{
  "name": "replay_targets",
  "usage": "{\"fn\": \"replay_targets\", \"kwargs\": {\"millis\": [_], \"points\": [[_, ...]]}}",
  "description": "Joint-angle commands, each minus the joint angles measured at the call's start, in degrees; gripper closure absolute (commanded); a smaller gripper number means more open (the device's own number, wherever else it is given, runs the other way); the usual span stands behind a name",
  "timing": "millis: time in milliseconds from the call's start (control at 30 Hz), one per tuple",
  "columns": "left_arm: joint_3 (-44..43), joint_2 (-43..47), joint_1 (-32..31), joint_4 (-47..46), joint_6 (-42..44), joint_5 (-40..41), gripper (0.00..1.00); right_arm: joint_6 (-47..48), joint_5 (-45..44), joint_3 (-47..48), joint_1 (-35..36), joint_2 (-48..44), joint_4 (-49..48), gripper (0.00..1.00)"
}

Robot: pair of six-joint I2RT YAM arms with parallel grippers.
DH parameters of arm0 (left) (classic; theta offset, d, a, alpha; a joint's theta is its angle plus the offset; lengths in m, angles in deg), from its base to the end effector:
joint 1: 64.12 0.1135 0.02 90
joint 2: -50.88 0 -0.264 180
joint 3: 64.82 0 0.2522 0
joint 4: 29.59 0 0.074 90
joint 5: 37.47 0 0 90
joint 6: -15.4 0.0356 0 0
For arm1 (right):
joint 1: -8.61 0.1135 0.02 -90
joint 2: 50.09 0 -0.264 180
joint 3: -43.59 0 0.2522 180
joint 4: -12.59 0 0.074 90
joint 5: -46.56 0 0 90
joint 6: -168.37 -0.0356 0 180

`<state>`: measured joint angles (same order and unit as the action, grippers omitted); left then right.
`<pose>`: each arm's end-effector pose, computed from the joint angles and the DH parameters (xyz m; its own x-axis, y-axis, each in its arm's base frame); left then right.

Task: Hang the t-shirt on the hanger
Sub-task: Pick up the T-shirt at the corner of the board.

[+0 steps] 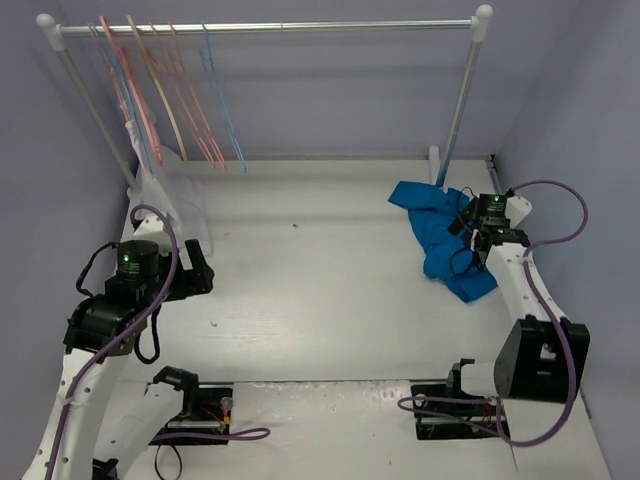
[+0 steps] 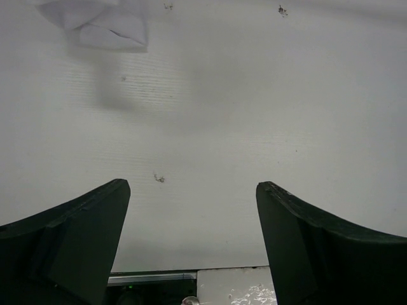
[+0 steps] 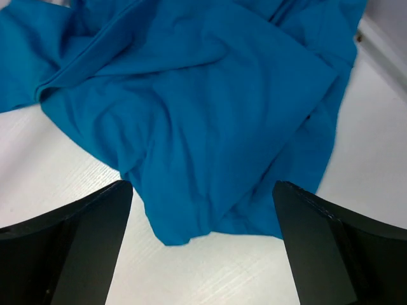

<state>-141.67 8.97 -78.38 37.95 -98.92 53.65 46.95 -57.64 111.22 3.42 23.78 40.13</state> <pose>0.1190 -0.0295 0.3752 -0.5707 -0.2798 -0.7720 -0.0052 0.9414 -0.3374 0.2856 -0.0347 0.2794 -0.3210 0.5366 -0.7804 0.5368 0.7819 0.3169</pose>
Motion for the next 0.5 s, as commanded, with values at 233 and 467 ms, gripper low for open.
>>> {"fn": "replay_targets", "kwargs": {"millis": [233, 467], "points": [[0.2, 2.0, -0.3, -1.7, -2.3, -5.4, 0.18, -7.6, 1.9, -0.3, -5.4, 14.8, -10.2, 0.04], [-0.1, 2.3, -0.6, -1.1, -1.9, -5.1, 0.18, -8.2, 2.2, -0.3, -6.1, 21.2, -11.8, 0.29]]}}
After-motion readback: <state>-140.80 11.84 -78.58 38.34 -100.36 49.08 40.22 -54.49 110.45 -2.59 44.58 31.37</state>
